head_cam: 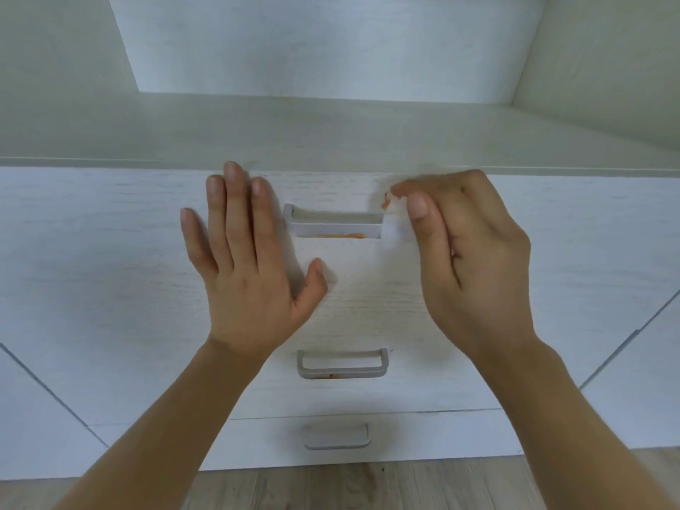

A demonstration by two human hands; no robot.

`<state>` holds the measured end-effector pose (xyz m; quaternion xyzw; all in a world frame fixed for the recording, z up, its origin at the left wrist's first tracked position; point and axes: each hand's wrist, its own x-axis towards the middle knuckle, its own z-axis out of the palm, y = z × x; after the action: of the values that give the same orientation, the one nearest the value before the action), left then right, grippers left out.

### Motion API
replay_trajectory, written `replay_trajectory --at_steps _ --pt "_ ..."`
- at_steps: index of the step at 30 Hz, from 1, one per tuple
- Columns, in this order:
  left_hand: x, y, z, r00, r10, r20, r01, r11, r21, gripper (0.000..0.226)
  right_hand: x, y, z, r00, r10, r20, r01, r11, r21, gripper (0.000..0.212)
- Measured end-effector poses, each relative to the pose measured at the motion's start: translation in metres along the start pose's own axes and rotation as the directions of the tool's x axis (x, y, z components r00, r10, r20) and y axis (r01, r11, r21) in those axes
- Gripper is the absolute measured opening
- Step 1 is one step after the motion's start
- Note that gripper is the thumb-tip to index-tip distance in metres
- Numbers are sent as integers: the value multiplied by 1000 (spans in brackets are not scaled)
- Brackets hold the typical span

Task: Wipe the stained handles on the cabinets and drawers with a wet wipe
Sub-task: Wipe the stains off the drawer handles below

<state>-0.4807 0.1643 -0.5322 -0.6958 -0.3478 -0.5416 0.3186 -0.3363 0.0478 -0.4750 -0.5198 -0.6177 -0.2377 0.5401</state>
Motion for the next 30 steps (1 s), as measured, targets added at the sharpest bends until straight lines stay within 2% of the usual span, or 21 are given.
replay_trajectory --at_steps 3,7,16,23,30 --pt "-1 1 4 1000 -3 -29 4 1000 23 79 -6 1 -6 999 2 -39 -2 1000 7 21" --pt "-1 2 7 999 -11 -53 13 999 49 80 -6 4 -10 994 85 -61 -79 993 93 11" --pt "0 2 9 996 -6 -87 12 998 69 76 -17 8 -11 995 -69 -66 64 995 -80 16" --pt "0 2 10 996 -14 -89 20 998 65 78 -17 4 -2 991 28 -132 -33 999 -36 15" --pt "0 2 10 996 -15 -89 20 998 57 78 -18 10 0 983 -77 -170 56 991 -125 15"
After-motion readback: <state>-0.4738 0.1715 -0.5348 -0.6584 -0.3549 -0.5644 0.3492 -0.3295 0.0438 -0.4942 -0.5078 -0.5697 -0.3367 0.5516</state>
